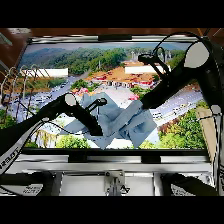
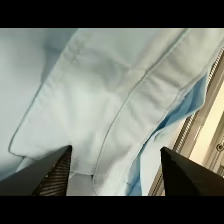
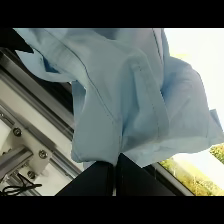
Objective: Fold the shirts.
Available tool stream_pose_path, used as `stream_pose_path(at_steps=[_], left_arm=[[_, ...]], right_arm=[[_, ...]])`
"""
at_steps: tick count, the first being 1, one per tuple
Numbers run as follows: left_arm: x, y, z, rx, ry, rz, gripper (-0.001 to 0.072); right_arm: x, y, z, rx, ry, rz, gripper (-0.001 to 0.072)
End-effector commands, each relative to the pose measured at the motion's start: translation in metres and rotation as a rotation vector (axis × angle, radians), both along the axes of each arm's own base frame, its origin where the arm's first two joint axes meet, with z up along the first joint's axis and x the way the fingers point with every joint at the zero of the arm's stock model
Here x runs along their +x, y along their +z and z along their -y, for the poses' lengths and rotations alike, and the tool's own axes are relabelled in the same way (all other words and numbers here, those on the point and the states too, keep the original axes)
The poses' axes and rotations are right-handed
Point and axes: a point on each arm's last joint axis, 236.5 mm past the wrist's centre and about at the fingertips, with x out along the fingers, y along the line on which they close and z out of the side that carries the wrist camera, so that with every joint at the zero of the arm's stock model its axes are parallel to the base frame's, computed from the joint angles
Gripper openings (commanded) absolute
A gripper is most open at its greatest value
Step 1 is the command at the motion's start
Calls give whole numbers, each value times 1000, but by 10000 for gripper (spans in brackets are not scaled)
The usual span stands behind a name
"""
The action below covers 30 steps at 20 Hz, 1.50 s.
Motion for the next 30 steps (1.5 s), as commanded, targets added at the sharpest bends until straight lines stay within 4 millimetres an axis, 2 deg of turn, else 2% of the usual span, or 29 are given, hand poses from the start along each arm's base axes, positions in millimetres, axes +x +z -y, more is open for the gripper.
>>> stream_pose_path(at_steps=[1, 2, 3, 7, 8, 9, 11, 13, 14, 16, 18, 21, 27, 30], left_arm=[[-4, -9, -17, 80, 20, -41, 588], [-4, -11, -20, 98, 29, -46, 529], [-4, -13, -20, 100, 34, -54, 509], [-20, -25, -7, 121, 6, -91, 507], [-21, -28, -2, 126, 14, -90, 455], [-18, -30, 3, 125, 29, -73, 322], [-9, -28, 14, 102, 56, -37, 135], [0, -19, 18, 82, 63, -11, 53], [6, -11, 19, 69, 69, 9, 53], [20, 11, 19, 38, 81, 51, 53], [30, 42, 12, 9, 80, 78, 52], [45, 97, -11, -34, 109, 137, 52], [84, 212, -101, 0, 348, 436, 52], [85, 247, -145, 70, 490, 547, 52]], right_arm=[[2, 0, -1, 4, -3, 7, 77], [2, 0, -1, 4, -3, 7, 77], [3, 1, -1, 5, -4, 11, 77], [6, 1, -2, 11, -9, 23, 77], [6, 1, -2, 11, -9, 23, 77], [6, 1, -2, 11, -9, 23, 77], [6, 1, -2, 10, -9, 23, 77], [6, 1, -2, 10, -8, 23, 77], [6, 1, -2, 9, -8, 24, 77], [6, 1, -1, 8, -5, 26, 77], [7, 0, 1, -3, -9, 29, 77], [8, -1, 4, -15, -14, 33, 77], [6, 5, -2, 12, -17, 27, 77], [6, 24, -17, 90, 2, 51, 77]])
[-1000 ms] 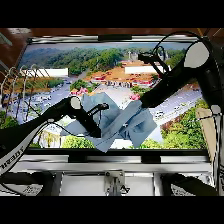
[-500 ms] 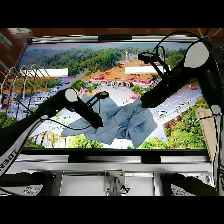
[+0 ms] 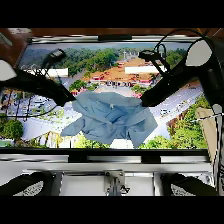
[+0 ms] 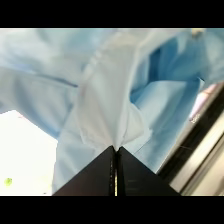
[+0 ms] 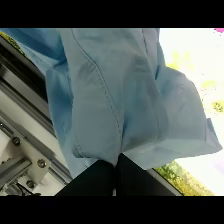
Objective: Fold the shirts.
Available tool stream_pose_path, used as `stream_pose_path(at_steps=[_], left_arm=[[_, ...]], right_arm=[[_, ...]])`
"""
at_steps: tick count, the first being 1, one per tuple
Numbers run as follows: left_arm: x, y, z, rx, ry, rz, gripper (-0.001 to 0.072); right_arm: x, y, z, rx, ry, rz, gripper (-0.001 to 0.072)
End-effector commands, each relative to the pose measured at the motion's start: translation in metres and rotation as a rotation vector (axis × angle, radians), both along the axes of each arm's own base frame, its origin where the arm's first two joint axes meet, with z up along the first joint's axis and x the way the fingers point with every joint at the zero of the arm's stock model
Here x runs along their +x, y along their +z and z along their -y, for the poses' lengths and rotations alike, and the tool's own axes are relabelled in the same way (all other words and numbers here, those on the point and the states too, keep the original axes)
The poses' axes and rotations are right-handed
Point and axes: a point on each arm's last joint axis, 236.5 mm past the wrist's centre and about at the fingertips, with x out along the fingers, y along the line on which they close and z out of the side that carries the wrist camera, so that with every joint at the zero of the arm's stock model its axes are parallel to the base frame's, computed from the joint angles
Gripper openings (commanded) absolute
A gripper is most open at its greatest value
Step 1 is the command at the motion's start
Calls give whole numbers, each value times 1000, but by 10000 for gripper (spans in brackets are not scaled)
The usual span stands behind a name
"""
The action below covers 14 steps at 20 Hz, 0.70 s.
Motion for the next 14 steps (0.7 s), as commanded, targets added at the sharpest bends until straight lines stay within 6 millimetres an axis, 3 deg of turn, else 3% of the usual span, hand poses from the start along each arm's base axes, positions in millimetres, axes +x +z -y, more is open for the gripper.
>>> stream_pose_path(at_steps=[1, 4, 8, 11, 14], left_arm=[[0, 42, -56, 70, 196, 113, 52], [-9, 61, -64, 49, 278, 140, 52], [-18, 68, -36, -88, 267, 69, 52], [-12, 49, -23, -90, 260, -6, 53], [-8, 1, -10, -49, 233, -131, 53]], right_arm=[[-3, 17, -15, 75, -3, 3, 77], [0, 13, -7, 42, -117, -36, 77], [17, 12, -2, 31, -230, -3, 77], [25, 9, 3, 15, -278, 6, 77], [22, -6, -1, 5, -279, -70, 77]])
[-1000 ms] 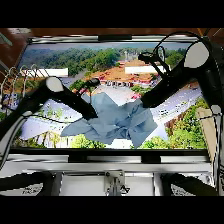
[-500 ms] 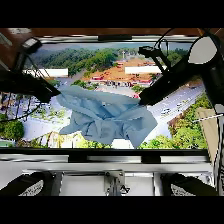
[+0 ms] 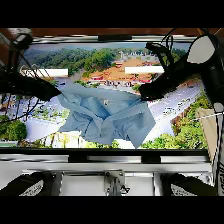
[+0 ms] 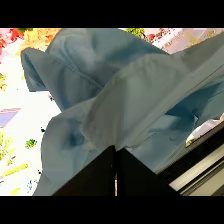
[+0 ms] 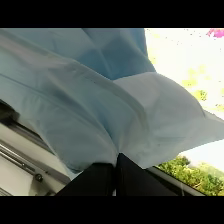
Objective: Fold the shirts.
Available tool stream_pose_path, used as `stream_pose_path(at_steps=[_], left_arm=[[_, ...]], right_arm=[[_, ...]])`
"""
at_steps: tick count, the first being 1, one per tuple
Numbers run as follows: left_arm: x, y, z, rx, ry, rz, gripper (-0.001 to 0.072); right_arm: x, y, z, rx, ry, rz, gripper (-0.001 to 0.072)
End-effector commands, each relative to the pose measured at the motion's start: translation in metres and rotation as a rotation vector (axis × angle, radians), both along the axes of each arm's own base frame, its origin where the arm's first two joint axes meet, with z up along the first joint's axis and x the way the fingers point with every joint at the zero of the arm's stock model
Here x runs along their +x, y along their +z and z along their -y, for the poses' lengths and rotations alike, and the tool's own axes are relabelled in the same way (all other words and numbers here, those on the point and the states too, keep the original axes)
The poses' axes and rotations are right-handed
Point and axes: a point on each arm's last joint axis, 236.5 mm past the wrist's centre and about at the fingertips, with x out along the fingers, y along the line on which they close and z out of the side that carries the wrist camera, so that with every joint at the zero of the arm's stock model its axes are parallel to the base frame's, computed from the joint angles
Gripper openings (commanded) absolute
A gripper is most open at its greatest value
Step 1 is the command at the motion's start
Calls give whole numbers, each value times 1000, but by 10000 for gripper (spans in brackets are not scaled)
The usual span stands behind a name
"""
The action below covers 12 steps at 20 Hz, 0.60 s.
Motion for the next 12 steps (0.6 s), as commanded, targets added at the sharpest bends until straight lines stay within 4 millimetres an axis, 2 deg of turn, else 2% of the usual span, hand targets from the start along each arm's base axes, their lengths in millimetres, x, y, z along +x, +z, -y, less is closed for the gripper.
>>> stream_pose_path(at_steps=[1, 3, 4, 6, 9, 12], left_arm=[[2, -48, 14, 4, -17, -146, 52], [11, -83, 9, 40, -1, -222, 53], [18, -96, 5, 63, 10, -237, 53], [27, -114, 7, 69, 17, -268, 53], [32, -134, 7, 82, 14, -308, 53], [33, -138, 8, 83, 13, -319, 53]], right_arm=[[2, -16, -4, -14, -22, -61, 77], [-4, -46, 0, -123, 15, -107, 77], [-13, -62, -1, -172, 68, -149, 77], [-28, -80, -10, -208, 151, -204, 77], [-32, -79, -17, -210, 185, -197, 77], [-24, -74, 4, -282, 143, -153, 77]])
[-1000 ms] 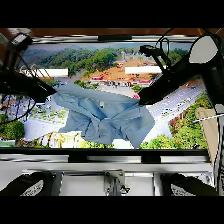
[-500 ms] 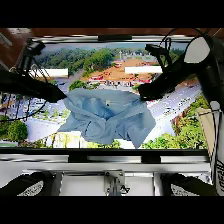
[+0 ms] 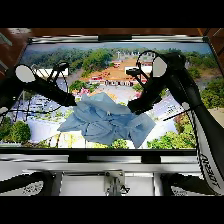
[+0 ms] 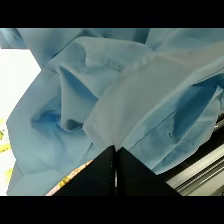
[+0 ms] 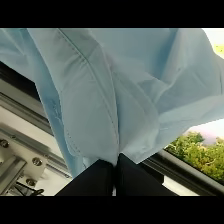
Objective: Fold the shirts.
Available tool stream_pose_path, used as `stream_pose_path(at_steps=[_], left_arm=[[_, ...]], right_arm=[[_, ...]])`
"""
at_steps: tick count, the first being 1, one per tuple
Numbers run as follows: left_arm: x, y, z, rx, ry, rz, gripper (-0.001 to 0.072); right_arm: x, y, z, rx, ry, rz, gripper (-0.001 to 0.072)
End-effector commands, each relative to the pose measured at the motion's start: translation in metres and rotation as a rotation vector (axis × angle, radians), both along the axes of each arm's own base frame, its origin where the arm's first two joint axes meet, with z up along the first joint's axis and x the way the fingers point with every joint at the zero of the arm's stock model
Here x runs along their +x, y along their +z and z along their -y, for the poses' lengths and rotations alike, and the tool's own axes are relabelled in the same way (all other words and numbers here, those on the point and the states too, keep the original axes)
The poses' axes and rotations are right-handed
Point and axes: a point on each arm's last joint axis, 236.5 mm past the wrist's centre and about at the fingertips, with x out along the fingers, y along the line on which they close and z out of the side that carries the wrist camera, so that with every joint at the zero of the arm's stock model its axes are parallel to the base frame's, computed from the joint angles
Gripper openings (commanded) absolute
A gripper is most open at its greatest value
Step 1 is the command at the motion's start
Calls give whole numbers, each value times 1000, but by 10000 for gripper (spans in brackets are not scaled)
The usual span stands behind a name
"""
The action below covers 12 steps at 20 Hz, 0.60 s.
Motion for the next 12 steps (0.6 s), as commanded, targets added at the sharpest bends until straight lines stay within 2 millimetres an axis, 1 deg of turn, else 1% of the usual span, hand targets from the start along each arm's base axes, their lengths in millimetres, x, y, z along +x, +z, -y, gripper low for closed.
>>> stream_pose_path(at_steps=[1, 2, 4, 5, 6, 7, 8, 10, 11, 12], left_arm=[[2, -10, 0, 7, -1, -20, 55], [2, -11, 1, 8, -3, -20, 56], [2, -13, 2, 9, -8, -26, 89], [2, -14, 2, 10, -8, -28, 93], [2, -14, 2, 10, -6, -28, 120], [2, -14, 0, 10, -2, -31, 226], [0, -14, -3, 12, 0, -41, 281], [-8, -11, -12, 20, -4, -83, 289], [-11, -6, -17, 23, -4, -100, 290], [-12, 3, -25, 23, 1, -106, 296]], right_arm=[[9, -1, 18, -86, -13, 52, 77], [13, -2, 17, -81, -34, 64, 77], [18, -2, -1, -19, -48, 83, 77], [19, -2, -7, -1, -53, 88, 76], [18, -2, -13, 18, -54, 82, 77], [18, -2, -14, 21, -60, 83, 77], [18, -2, -15, 21, -63, 82, 77], [17, -1, -16, 27, -71, 77, 77], [17, -1, -16, 25, -72, 77, 77], [17, -1, -16, 26, -73, 76, 77]])
